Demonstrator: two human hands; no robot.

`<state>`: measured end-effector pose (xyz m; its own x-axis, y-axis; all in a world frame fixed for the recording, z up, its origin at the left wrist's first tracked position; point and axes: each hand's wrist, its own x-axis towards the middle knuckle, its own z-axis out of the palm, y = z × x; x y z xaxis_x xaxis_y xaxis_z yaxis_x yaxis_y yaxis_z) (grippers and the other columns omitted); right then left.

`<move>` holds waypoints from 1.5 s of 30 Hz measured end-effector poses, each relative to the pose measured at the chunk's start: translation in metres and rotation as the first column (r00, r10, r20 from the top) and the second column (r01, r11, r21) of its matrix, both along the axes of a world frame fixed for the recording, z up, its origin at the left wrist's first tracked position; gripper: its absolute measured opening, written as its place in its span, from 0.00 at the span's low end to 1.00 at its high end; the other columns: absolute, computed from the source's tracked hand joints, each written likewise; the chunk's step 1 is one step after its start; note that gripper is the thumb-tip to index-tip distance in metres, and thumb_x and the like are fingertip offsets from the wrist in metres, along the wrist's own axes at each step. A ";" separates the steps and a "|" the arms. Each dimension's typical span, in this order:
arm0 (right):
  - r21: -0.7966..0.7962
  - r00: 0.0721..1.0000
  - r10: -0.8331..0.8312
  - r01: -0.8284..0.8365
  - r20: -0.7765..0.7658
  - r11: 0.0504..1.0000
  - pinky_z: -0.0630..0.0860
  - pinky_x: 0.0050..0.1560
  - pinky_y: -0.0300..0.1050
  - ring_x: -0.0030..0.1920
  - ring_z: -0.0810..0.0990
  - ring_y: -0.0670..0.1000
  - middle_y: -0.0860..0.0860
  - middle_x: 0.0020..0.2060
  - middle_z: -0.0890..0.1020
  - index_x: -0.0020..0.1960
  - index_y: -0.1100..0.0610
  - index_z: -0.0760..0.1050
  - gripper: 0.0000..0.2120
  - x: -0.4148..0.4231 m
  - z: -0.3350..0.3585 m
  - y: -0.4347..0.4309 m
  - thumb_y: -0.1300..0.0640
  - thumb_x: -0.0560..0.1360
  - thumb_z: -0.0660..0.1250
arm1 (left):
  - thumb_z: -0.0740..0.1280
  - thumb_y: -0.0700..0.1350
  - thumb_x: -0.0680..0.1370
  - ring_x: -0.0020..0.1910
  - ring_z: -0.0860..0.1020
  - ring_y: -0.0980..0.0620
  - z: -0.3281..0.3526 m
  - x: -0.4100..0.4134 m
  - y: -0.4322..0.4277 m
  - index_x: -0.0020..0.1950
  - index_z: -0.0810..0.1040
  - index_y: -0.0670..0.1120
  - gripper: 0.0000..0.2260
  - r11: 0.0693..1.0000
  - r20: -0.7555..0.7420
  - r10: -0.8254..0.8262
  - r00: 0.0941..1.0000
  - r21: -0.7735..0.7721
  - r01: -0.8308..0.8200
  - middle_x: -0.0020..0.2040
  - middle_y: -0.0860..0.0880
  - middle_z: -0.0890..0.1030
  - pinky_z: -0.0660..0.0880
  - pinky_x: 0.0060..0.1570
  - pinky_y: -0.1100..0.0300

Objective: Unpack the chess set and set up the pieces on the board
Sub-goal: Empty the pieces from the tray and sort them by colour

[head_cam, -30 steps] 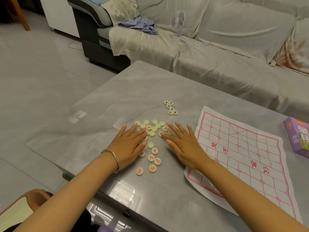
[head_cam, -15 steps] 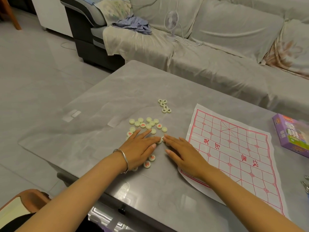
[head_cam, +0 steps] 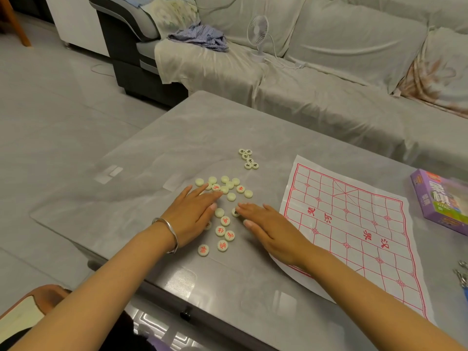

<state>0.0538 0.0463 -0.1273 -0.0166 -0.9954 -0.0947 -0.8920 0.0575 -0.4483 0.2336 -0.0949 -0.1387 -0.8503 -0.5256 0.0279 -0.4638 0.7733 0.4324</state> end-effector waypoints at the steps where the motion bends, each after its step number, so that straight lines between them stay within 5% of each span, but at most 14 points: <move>1: 0.027 1.000 0.018 -0.018 -0.016 0.999 0.43 0.73 0.36 0.73 0.54 0.39 0.41 0.74 0.60 0.74 0.47 0.58 0.21 0.001 0.000 -0.001 0.48 0.82 0.47 | 0.40 0.55 0.75 0.75 0.48 0.58 0.001 0.000 0.000 0.75 0.56 0.53 0.28 1.000 -0.001 0.006 1.000 -0.002 -0.006 0.75 0.56 0.58 0.39 0.70 0.63; 8: 0.030 0.976 -0.123 0.130 -0.179 0.991 0.38 0.72 0.38 0.75 0.50 0.42 0.44 0.75 0.55 0.76 0.49 0.52 0.24 -0.014 -0.006 -0.001 0.46 0.81 0.45 | 0.39 0.56 0.75 0.75 0.47 0.58 0.001 0.002 0.000 0.75 0.56 0.53 0.28 1.000 -0.014 0.022 1.000 0.019 -0.022 0.75 0.56 0.57 0.40 0.71 0.63; 15: 0.088 0.952 -0.283 0.293 -0.116 0.952 0.37 0.73 0.44 0.76 0.44 0.45 0.46 0.76 0.47 0.77 0.51 0.45 0.25 -0.047 -0.018 -0.044 0.46 0.82 0.42 | 0.36 0.63 0.70 0.75 0.50 0.56 -0.005 0.015 -0.025 0.72 0.63 0.55 0.35 0.998 -0.045 0.067 0.997 0.012 -0.067 0.73 0.56 0.63 0.40 0.70 0.62; 20: 0.092 0.951 -0.291 0.300 -0.099 0.949 0.38 0.74 0.48 0.76 0.44 0.47 0.49 0.77 0.48 0.77 0.54 0.47 0.25 -0.063 -0.020 -0.095 0.47 0.82 0.42 | 0.37 0.62 0.72 0.70 0.47 0.64 -0.001 0.022 -0.018 0.72 0.63 0.56 0.32 0.999 -0.045 0.037 0.998 -0.028 -0.038 0.72 0.58 0.64 0.38 0.69 0.66; 23: -0.027 0.960 -0.262 0.261 -0.102 0.965 0.37 0.73 0.47 0.76 0.45 0.47 0.48 0.77 0.49 0.77 0.52 0.50 0.24 -0.056 -0.013 -0.101 0.48 0.82 0.44 | 0.35 0.66 0.72 0.70 0.47 0.64 0.001 0.025 -0.012 0.70 0.65 0.57 0.35 0.995 0.014 -0.036 0.999 -0.096 0.038 0.71 0.59 0.65 0.37 0.69 0.64; 27: -0.163 0.999 -0.015 0.010 -0.034 0.987 0.35 0.73 0.44 0.75 0.48 0.42 0.43 0.74 0.58 0.73 0.48 0.60 0.23 -0.012 -0.002 -0.080 0.47 0.80 0.43 | 0.27 0.66 0.71 0.73 0.54 0.60 0.003 0.036 -0.009 0.68 0.69 0.57 0.40 0.979 0.059 -0.061 0.996 -0.190 0.071 0.68 0.60 0.70 0.36 0.69 0.63; 35: -0.099 0.973 0.175 -0.191 -0.150 0.976 0.31 0.72 0.42 0.72 0.46 0.36 0.43 0.72 0.64 0.73 0.49 0.63 0.28 0.020 -0.013 -0.051 0.43 0.78 0.38 | 0.14 0.64 0.60 0.75 0.44 0.58 0.004 0.036 -0.008 0.74 0.52 0.59 0.49 0.968 0.217 0.031 0.976 -0.249 0.024 0.74 0.61 0.55 0.31 0.68 0.58; 41: -0.083 0.978 0.207 -0.208 -0.029 0.974 0.32 0.72 0.39 0.73 0.51 0.36 0.41 0.71 0.67 0.71 0.48 0.66 0.21 0.036 -0.006 -0.039 0.47 0.82 0.45 | 0.16 0.66 0.61 0.75 0.47 0.57 0.002 0.036 -0.016 0.74 0.55 0.57 0.49 0.975 0.174 0.065 0.983 -0.222 -0.025 0.75 0.59 0.55 0.36 0.69 0.60; 45: -0.098 0.998 0.059 -0.061 -0.022 0.993 0.34 0.71 0.37 0.74 0.52 0.42 0.47 0.73 0.63 0.73 0.49 0.61 0.20 0.022 0.006 -0.062 0.49 0.82 0.47 | 0.29 0.68 0.68 0.75 0.50 0.56 -0.003 0.032 -0.021 0.75 0.52 0.55 0.39 0.991 0.087 0.097 0.991 -0.099 -0.088 0.74 0.56 0.59 0.41 0.72 0.57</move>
<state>0.0761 -0.0161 -0.1215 0.0427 -0.9991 0.0040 -0.9008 -0.0402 -0.4323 0.2652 -0.1160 -0.1416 -0.7992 -0.6010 0.0053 -0.5698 0.7604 0.3115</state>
